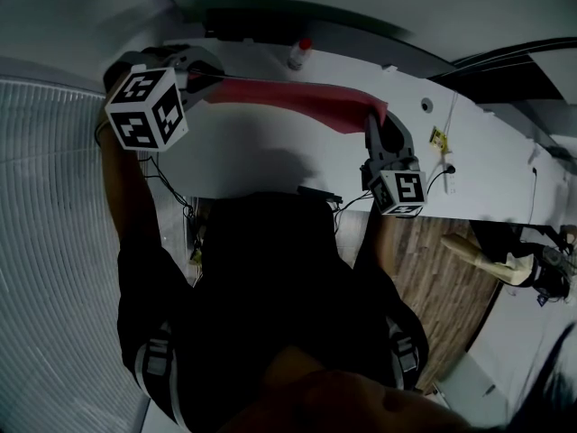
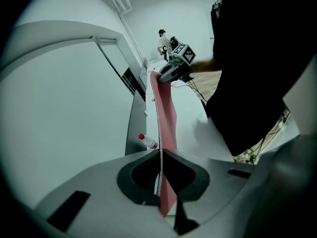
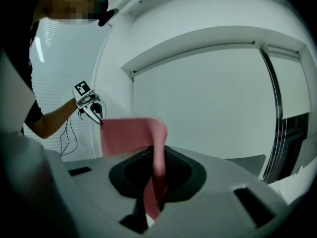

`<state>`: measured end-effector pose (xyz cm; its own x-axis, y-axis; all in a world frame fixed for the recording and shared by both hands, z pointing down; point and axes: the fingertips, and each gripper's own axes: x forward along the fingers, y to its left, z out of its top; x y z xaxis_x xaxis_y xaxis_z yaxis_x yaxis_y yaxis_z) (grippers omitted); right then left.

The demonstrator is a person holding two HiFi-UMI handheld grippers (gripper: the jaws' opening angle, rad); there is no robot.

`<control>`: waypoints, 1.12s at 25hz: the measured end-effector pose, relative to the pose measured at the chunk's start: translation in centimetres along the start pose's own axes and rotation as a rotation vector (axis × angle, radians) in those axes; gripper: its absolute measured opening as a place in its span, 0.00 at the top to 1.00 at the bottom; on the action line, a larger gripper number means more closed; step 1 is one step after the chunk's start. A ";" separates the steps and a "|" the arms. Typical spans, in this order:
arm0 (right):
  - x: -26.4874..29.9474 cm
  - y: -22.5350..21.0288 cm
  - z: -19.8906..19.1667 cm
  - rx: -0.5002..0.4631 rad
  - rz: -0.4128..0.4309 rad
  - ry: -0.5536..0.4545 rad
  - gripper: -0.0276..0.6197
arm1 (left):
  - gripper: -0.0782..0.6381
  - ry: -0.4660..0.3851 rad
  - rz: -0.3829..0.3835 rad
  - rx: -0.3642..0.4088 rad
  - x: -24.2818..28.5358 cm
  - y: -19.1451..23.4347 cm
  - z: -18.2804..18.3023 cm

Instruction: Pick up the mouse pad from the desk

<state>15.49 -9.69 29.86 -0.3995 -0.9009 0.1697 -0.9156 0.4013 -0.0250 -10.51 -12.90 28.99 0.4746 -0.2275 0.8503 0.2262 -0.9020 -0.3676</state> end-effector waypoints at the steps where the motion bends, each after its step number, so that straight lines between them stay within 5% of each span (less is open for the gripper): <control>1: 0.0 0.0 -0.1 0.000 0.000 -0.001 0.90 | 0.87 -0.001 0.001 0.000 0.0 0.0 0.0; 28: -0.7 0.0 0.7 0.002 0.008 -0.022 0.90 | 0.87 -0.002 0.011 0.012 -0.9 -0.2 0.8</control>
<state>15.74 -9.16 29.05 -0.4076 -0.9011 0.1477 -0.9125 0.4082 -0.0278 -10.34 -12.23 27.98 0.4786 -0.2367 0.8455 0.2308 -0.8952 -0.3813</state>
